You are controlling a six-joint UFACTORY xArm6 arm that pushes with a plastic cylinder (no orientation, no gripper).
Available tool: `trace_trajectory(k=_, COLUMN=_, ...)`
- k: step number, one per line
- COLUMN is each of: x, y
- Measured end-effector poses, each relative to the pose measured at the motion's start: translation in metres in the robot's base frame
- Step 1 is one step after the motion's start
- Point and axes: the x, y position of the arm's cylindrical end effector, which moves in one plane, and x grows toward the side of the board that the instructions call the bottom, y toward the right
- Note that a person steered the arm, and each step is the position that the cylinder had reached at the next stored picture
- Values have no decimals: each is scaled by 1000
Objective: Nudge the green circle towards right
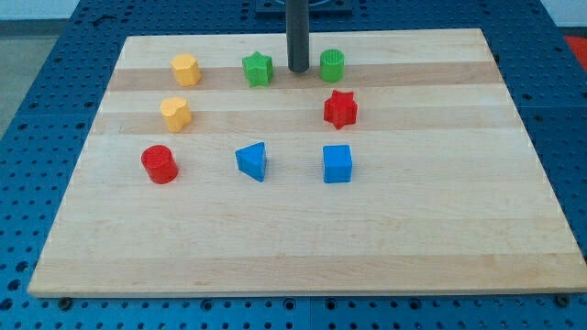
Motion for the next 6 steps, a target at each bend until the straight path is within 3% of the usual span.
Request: trace_trajectory(k=6, x=2, y=26)
